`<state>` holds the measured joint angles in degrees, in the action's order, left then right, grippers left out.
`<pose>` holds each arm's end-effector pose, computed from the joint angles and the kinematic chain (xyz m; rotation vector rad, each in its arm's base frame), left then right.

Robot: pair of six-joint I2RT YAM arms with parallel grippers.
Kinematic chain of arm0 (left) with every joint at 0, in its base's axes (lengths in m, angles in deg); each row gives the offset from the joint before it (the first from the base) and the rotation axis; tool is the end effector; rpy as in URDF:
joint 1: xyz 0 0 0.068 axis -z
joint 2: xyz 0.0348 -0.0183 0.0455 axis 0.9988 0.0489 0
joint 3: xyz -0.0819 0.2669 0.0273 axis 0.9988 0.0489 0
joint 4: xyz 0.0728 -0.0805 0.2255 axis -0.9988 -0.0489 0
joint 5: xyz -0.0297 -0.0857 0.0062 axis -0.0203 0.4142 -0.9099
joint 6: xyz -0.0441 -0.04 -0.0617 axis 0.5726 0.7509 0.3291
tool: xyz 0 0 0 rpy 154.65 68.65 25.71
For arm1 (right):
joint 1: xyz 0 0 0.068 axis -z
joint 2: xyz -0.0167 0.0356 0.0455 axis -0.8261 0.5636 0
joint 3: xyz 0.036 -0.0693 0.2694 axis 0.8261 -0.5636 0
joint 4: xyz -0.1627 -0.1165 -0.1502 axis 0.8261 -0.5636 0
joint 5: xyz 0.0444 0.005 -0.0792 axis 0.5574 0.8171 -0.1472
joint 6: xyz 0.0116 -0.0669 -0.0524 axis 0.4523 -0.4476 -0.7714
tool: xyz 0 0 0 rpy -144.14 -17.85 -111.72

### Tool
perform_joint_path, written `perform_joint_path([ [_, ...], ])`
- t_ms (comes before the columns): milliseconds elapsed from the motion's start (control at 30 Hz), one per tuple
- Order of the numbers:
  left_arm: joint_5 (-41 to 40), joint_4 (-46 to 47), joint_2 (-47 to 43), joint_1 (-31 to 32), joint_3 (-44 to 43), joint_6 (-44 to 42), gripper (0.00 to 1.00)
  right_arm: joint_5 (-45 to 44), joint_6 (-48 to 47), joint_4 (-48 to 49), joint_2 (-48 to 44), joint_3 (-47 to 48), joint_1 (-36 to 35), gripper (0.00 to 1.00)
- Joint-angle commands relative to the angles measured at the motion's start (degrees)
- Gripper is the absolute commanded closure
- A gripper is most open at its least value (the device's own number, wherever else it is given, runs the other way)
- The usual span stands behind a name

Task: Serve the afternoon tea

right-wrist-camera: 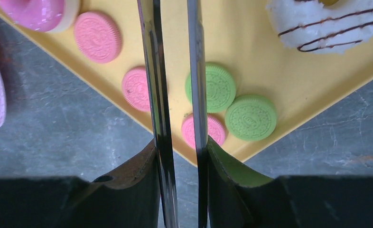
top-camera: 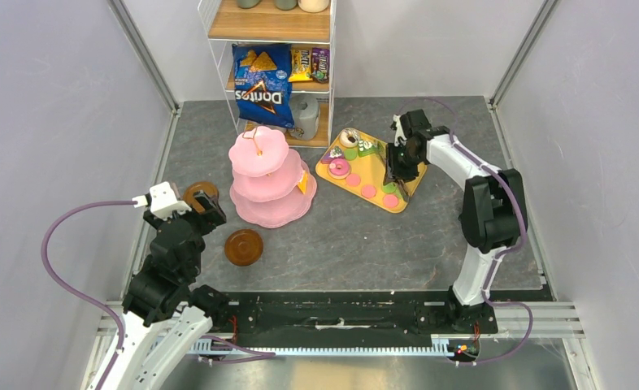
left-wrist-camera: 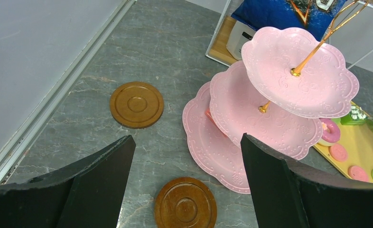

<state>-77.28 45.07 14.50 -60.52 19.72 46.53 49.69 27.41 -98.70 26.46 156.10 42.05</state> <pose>0.1017 0.0031 0.3158 -0.4035 1.7061 0.0157 0.3845 0.1081 0.1852 -0.0930 2.7755 0.3817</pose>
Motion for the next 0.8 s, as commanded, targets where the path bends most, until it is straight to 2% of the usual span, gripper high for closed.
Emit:
perform_joint_path([
  [0, 0.78, 2.17, 0.24, -0.49, 0.09, 0.75, 0.1, 4.07, 1.65, 0.41, -5.73, -1.15, -0.06, 0.59],
  [100, 0.79, 2.14, 0.24, -0.55, 0.11, 0.72, 0.1, 4.35, 1.55, 0.16, -6.14, -1.35, -0.06, 0.59],
  [333, 0.78, 2.05, 0.23, -0.53, 0.08, 0.86, 0.1, -2.6, 0.74, 0.49, -6.55, 0.73, 0.36, 0.59],
  [767, 0.7, 2.05, 0.32, -0.57, 0.08, 0.76, 0.1, -1.89, -1.19, 0.12, 3.01, 9.42, 1.31, 0.6],
])
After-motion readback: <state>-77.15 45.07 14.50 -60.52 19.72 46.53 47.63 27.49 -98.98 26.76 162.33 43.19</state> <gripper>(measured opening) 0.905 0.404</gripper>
